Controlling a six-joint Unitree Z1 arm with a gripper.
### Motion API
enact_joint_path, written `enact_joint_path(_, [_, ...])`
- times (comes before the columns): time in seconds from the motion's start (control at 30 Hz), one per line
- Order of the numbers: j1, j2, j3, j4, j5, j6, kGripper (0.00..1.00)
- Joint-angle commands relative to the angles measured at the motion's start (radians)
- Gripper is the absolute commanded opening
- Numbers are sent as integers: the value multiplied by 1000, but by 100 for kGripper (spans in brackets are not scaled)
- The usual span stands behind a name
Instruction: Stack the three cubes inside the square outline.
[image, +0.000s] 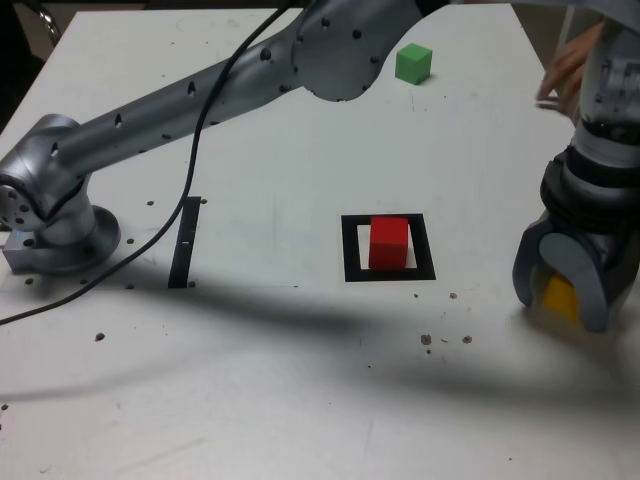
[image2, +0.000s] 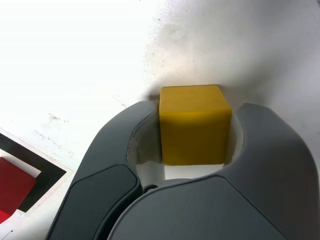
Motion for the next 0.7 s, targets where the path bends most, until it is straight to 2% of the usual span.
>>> enact_joint_path(0.0, [-1,4,-10,10,2,-1,38])
enact_joint_path(0.27, [-2,-35,9,19,20,-15,38])
enact_joint_path(0.53, [-13,-181,131,26,55,-69,38])
enact_joint_path(0.67, [-14,-277,242,26,61,-148,38])
